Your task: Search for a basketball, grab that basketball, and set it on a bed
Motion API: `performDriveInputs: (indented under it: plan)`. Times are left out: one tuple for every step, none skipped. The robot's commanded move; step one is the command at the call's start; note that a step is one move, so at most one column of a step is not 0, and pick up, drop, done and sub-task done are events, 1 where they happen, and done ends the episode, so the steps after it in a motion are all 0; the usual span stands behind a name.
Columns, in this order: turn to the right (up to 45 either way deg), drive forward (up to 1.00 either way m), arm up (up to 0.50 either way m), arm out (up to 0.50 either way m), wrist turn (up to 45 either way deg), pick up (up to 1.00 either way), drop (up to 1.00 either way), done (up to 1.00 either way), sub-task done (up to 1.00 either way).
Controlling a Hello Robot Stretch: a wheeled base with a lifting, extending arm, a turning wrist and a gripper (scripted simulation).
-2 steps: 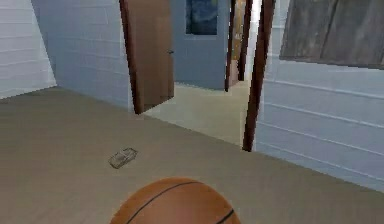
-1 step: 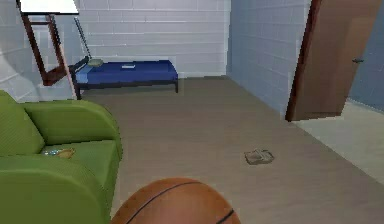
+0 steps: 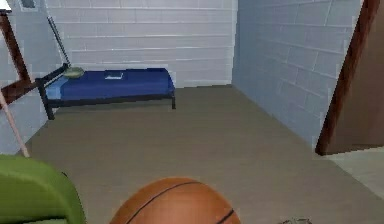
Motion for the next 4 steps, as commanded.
performDriveInputs:
  plan:
    - [-15.0,0.00,0.00,0.00,0.0,0.00,0.00,0.00,0.00]
    - [0.0,1.00,0.00,0.00,0.0,0.00,0.00,0.00,0.00]
    - [-3.0,0.00,0.00,0.00,0.0,0.00,0.00,0.00,0.00]
    - [0.0,1.00,0.00,0.00,0.0,0.00,0.00,0.00,0.00]
